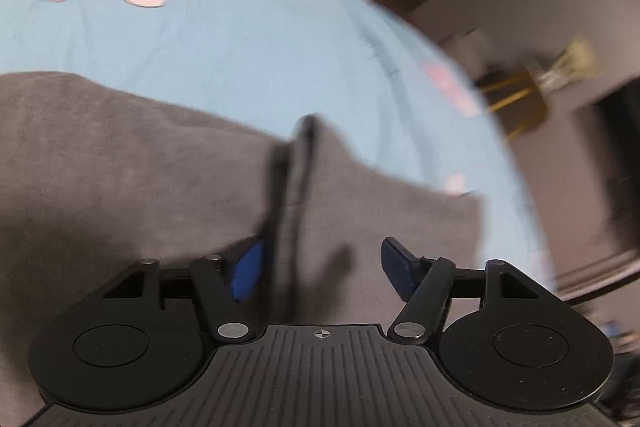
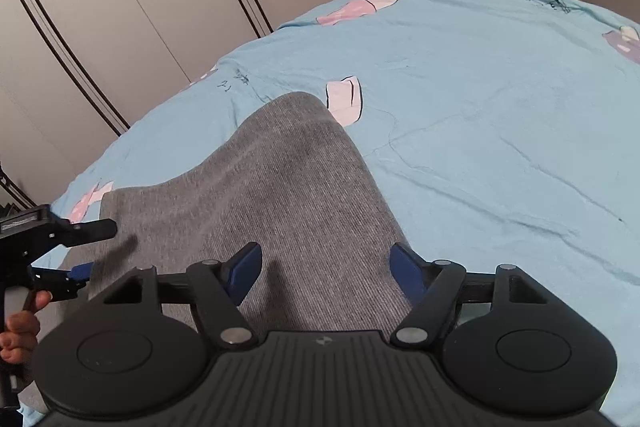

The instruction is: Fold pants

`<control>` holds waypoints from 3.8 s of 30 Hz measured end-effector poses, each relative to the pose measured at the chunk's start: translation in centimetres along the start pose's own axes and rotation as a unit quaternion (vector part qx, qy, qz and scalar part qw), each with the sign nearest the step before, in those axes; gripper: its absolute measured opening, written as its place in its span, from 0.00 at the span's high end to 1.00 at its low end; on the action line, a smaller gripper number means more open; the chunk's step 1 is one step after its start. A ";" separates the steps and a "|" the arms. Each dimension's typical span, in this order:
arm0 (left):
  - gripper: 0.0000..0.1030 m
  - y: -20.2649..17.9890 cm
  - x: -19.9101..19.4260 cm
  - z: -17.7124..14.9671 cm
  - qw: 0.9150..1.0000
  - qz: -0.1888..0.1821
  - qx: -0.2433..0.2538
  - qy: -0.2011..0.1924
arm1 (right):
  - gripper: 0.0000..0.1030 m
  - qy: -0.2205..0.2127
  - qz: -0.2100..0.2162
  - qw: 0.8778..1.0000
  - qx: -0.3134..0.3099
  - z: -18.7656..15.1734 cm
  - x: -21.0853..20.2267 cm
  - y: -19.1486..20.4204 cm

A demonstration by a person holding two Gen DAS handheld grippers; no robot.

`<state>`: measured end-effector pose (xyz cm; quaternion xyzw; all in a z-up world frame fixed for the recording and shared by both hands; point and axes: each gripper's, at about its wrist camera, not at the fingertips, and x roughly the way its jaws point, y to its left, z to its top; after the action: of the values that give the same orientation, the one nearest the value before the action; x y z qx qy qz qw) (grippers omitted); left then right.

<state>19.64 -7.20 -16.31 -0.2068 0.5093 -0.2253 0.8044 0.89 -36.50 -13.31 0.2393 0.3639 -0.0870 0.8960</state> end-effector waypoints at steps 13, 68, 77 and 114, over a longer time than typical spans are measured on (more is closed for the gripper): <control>0.85 -4.4 -0.1 -1.4 0.994 0.078 0.058 -0.050 | 0.30 0.006 -0.015 1.000 -0.006 -0.1 0.2 0.1; 0.03 -1.7 -10.1 -8.3 0.966 0.222 -0.034 -0.124 | 0.03 0.014 -0.010 0.965 -0.263 -6.5 -2.7 10.1; 0.03 7.1 -19.0 -9.6 0.954 0.173 -0.131 -0.207 | 0.02 0.071 -0.070 0.967 -0.233 -5.5 0.8 9.7; 0.05 27.9 -24.3 -14.6 0.874 -0.015 -0.364 -0.320 | 0.02 0.049 -0.073 0.975 -0.204 -5.4 1.7 9.6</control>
<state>1.34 27.93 -20.14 -0.5538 0.2664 0.0426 0.7877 1.95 -25.41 -14.31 0.0284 0.4335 -0.0639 0.8984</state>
